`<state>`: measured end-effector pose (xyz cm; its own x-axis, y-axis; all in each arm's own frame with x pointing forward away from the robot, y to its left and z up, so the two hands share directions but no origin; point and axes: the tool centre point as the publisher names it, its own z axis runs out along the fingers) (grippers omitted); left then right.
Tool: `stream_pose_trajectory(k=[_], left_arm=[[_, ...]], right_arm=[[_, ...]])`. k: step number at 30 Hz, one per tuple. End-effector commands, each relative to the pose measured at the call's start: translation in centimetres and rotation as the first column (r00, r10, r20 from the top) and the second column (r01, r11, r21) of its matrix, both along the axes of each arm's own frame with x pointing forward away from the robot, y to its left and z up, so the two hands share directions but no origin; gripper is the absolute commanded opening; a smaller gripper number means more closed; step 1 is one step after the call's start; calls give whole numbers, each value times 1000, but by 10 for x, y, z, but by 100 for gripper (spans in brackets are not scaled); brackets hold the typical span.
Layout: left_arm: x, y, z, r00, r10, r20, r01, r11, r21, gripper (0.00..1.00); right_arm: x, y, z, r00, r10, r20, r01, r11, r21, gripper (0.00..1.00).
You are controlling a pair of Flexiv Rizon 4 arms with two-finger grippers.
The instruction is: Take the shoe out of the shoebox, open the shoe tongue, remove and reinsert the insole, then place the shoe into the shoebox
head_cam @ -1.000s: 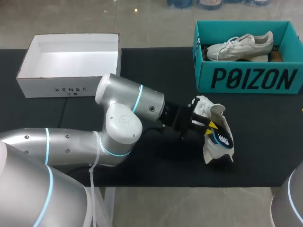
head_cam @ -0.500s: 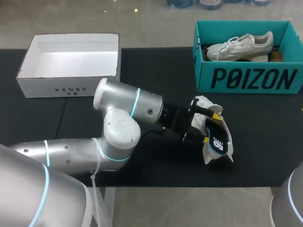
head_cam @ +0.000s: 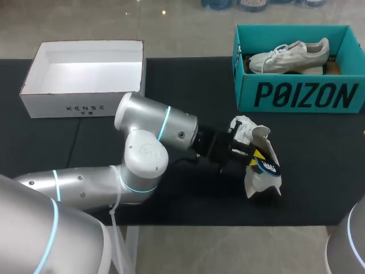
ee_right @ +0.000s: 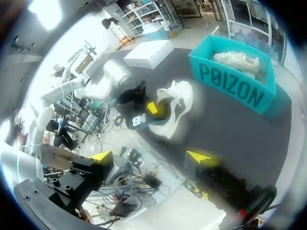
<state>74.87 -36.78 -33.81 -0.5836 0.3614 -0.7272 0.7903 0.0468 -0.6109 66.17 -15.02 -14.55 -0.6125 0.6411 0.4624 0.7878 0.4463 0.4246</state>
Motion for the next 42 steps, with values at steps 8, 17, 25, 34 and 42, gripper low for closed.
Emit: stream_pose_trajectory(k=[8,17,25,34,42], left_arm=[[13,-7,-3,998,-53,34,51,997,52,0],[37,-5,-21,994,-75,77,64,989,133,0],[28,-19,-36,996,-73,42,68,991,111,16],[18,-5,-18,999,-30,31,28,998,62,30],[13,1,-1,998,-28,58,26,999,38,9]], right_arm=[[0,0,0,1000,0,-2,0,1000,-2,100],[0,0,0,1000,0,-2,0,1000,-2,100],[0,0,0,1000,0,-2,0,1000,-2,100],[0,0,0,1000,0,-2,0,1000,-2,100],[0,0,0,1000,0,-2,0,1000,-2,100]])
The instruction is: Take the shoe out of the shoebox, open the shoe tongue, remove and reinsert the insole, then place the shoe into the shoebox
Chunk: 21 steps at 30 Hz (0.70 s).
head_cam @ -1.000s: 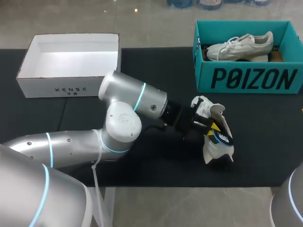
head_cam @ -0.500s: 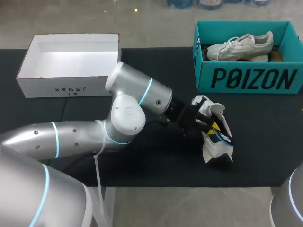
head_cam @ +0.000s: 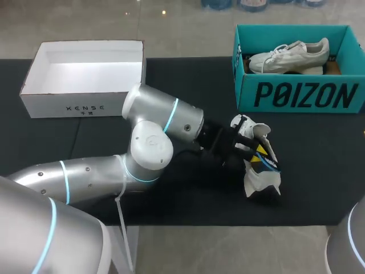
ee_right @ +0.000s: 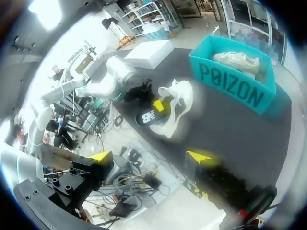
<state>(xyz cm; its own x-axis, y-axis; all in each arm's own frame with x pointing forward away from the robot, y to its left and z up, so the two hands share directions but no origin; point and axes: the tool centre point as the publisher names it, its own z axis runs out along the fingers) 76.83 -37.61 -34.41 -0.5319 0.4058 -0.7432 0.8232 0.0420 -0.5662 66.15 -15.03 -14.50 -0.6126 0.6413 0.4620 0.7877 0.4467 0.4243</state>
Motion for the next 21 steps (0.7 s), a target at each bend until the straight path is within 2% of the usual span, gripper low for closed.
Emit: stream_pose_trajectory(k=[1,6,10,13,14,15,16,21], left_arm=[[-8,9,5,1000,4,4,-4,1000,0,9],[-14,9,2,1000,-12,-11,13,1000,16,25],[-15,10,0,1000,-15,-18,16,1000,26,26],[-17,9,1,1000,-18,-21,19,1000,24,23],[-18,8,2,1000,-22,-21,22,1000,21,18],[-18,8,3,999,-26,-18,27,999,21,7],[-18,7,3,999,-28,-18,29,999,21,0],[-13,6,-2,999,-36,-18,37,999,33,0]], right_arm=[[0,0,0,1000,0,-2,0,1000,-2,100],[0,0,0,1000,0,-2,0,1000,-2,100],[0,0,0,1000,0,-2,0,1000,-2,100],[0,0,0,1000,0,-2,0,1000,-2,100],[0,0,0,1000,0,-2,0,1000,-2,100],[0,0,0,1000,0,-2,0,1000,-2,100],[0,0,0,1000,0,-2,0,1000,-2,100],[0,0,0,1000,0,-2,0,1000,-2,100]])
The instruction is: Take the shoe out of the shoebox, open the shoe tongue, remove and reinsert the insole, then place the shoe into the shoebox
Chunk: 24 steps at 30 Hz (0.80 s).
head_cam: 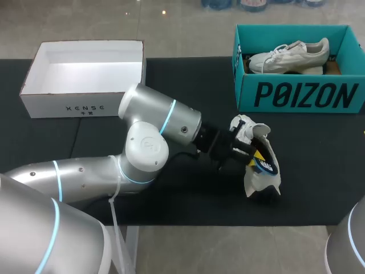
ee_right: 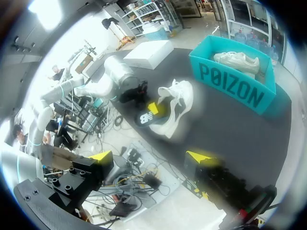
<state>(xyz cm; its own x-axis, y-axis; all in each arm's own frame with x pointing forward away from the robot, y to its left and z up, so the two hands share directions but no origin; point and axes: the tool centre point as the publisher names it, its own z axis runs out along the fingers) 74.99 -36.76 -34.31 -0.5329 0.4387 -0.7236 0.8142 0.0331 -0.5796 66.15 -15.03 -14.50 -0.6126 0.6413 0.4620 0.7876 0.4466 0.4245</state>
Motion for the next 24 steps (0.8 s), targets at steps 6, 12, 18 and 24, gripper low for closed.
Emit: stream_pose_trajectory(k=[6,12,18,24], left_arm=[[18,-13,-5,999,-31,31,30,999,28,0],[33,-25,-12,996,-49,77,43,997,68,0],[35,-23,-28,997,-37,66,29,993,113,0],[29,-15,-20,998,-12,54,7,996,93,47]], right_arm=[[0,0,0,1000,0,-2,0,1000,-2,100],[0,0,0,1000,0,-2,0,1000,-2,100],[0,0,0,1000,0,-2,0,1000,-2,100],[0,0,0,1000,0,-2,0,1000,-2,100]])
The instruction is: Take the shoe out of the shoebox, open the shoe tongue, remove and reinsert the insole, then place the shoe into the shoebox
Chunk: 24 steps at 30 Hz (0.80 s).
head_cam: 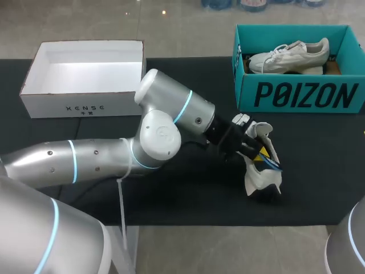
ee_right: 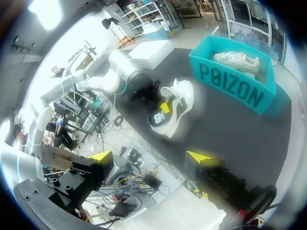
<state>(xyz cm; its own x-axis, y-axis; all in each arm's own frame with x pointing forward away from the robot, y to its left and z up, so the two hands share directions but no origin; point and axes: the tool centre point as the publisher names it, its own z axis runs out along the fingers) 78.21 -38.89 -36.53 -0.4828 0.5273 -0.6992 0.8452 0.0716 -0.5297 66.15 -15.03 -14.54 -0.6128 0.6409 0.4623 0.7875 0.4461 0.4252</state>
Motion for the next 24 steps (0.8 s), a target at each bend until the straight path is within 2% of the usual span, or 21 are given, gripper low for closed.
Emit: stream_pose_trajectory(k=[1,3,4,9,11,16,20,22,24], left_arm=[[-4,9,4,1000,20,1,-20,1000,-18,63],[-5,12,10,1000,31,0,-31,999,-29,79],[-5,14,12,999,35,2,-34,999,-31,79],[-10,21,23,999,41,8,-41,998,-45,67],[-12,22,26,999,42,11,-42,998,-50,56],[-15,20,30,999,39,15,-38,998,-57,49],[-20,14,25,1000,22,1,-21,998,-53,42],[-21,12,21,1000,15,-7,-15,999,-49,41],[-23,10,19,1000,10,-13,-11,999,-48,33]], right_arm=[[0,0,0,1000,0,-2,0,1000,-3,100],[0,0,0,1000,0,-2,0,1000,-3,100],[0,0,0,1000,0,-2,0,1000,-3,100],[0,0,0,1000,0,-2,0,1000,-3,100],[0,0,0,1000,0,-2,0,1000,-3,100],[0,0,0,1000,0,-2,0,1000,-3,100],[0,0,0,1000,0,-2,0,1000,-3,100],[0,0,0,1000,0,-2,0,1000,-3,100],[0,0,0,1000,0,-2,0,1000,-3,100]])
